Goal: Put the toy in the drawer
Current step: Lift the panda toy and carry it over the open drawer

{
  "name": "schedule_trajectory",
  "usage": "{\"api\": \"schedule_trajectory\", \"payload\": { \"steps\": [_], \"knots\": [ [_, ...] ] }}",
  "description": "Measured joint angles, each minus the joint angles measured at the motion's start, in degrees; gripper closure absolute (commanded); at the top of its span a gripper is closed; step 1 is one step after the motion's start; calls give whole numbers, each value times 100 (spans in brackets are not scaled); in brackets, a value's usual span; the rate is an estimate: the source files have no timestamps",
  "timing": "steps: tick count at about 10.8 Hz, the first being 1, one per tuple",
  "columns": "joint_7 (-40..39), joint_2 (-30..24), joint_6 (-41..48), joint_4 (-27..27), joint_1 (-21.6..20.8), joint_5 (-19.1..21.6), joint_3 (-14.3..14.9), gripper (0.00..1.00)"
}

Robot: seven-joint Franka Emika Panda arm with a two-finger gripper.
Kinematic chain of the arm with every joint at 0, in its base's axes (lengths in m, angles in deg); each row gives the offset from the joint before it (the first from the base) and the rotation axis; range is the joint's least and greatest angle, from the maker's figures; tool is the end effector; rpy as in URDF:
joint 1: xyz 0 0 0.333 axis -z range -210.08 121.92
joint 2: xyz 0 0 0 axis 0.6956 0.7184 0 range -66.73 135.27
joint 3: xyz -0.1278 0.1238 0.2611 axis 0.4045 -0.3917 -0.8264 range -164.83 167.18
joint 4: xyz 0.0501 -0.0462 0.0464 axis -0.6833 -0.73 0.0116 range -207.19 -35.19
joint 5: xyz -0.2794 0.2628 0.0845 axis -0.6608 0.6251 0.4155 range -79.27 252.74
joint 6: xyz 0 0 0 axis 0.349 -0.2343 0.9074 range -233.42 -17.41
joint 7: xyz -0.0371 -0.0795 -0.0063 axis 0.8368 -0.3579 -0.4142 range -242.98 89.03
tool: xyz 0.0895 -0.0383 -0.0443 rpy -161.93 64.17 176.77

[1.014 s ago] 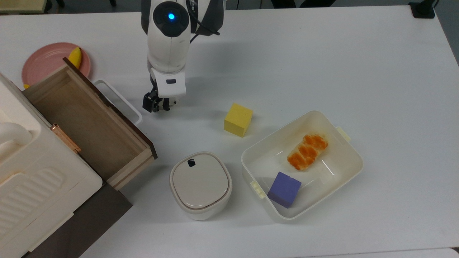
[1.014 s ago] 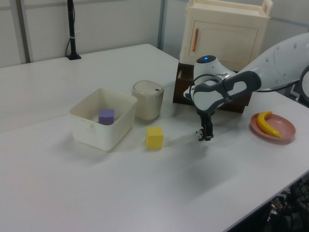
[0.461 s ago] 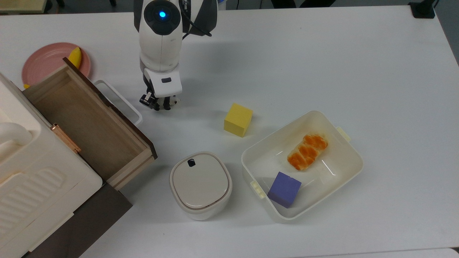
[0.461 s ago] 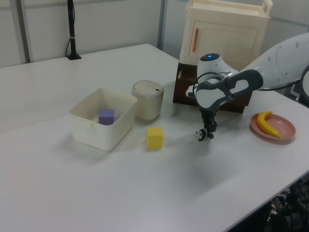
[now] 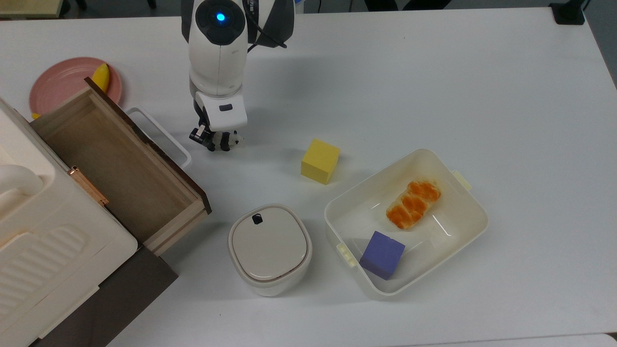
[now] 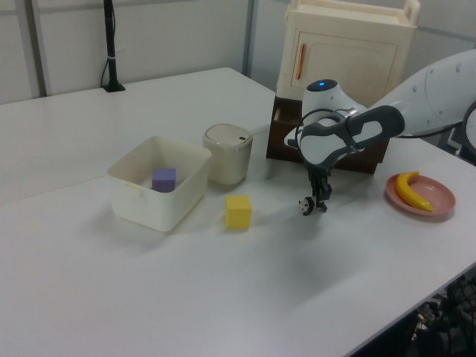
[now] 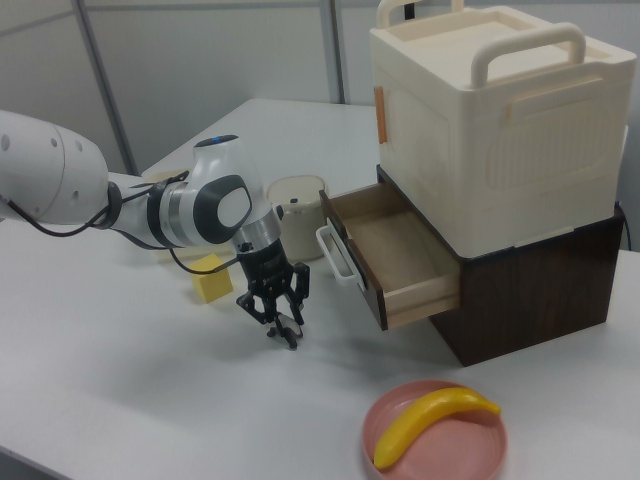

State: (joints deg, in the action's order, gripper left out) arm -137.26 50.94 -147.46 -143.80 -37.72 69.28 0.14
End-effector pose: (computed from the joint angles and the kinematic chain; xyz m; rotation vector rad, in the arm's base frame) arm 0.6039 -0.0651 0.3264 2.4688 1.6032 -0.1893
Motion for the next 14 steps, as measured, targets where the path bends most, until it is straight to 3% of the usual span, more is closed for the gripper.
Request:
{"api": "schedule_trajectory", "payload": {
  "steps": [6, 9, 14],
  "knots": [
    [468, -38, 287, 274, -18, 81, -57, 81],
    [1143, -183, 1181, 1009, -77, 356, -339, 81],
    [1716, -404, 2077, 2207, -13, 561, -283, 81]
  ]
}}
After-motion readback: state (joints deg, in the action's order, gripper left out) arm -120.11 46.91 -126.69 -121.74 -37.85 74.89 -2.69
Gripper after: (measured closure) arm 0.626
